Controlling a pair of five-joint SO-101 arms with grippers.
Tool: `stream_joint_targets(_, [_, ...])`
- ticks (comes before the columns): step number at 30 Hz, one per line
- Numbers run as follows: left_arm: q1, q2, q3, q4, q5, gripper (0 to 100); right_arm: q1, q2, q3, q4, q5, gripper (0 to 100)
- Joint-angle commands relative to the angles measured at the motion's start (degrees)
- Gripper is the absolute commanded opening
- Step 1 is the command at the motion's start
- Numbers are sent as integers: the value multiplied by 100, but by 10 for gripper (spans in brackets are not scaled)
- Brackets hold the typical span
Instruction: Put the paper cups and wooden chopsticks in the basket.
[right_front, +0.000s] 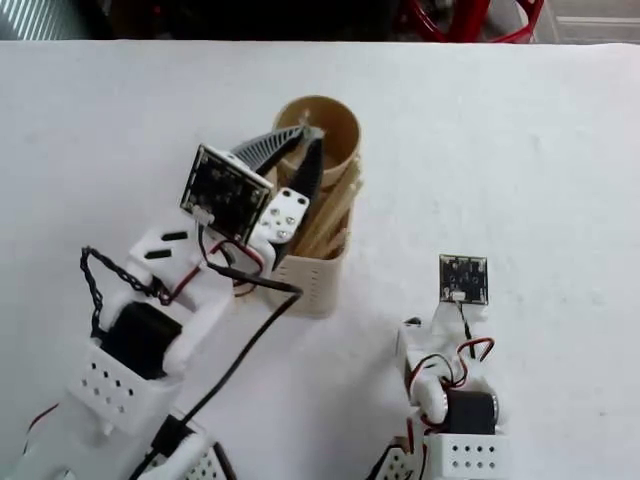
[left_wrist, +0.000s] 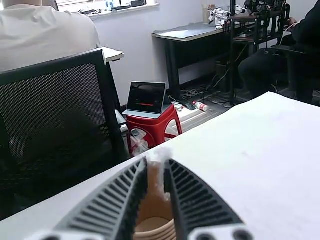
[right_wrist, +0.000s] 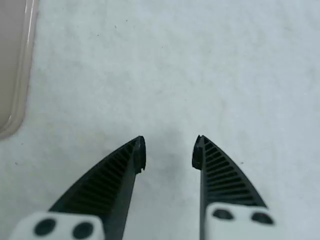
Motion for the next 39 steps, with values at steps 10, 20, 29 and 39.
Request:
stream_joint_targets(10, [-3662,66,422,220,1196,82,-57,-48,53,40,44,159])
stream_joint_targets(20, [-3363,3741,440,-158,141,80,-22,-48,53,40,44,159])
stream_joint_targets(29, [-2826,5437,-888,721,-440,82,-22,-48,53,40,44,159])
stream_joint_targets(39, [-2862,5745,-914,730,-413,152,-22,-48,53,40,44,159])
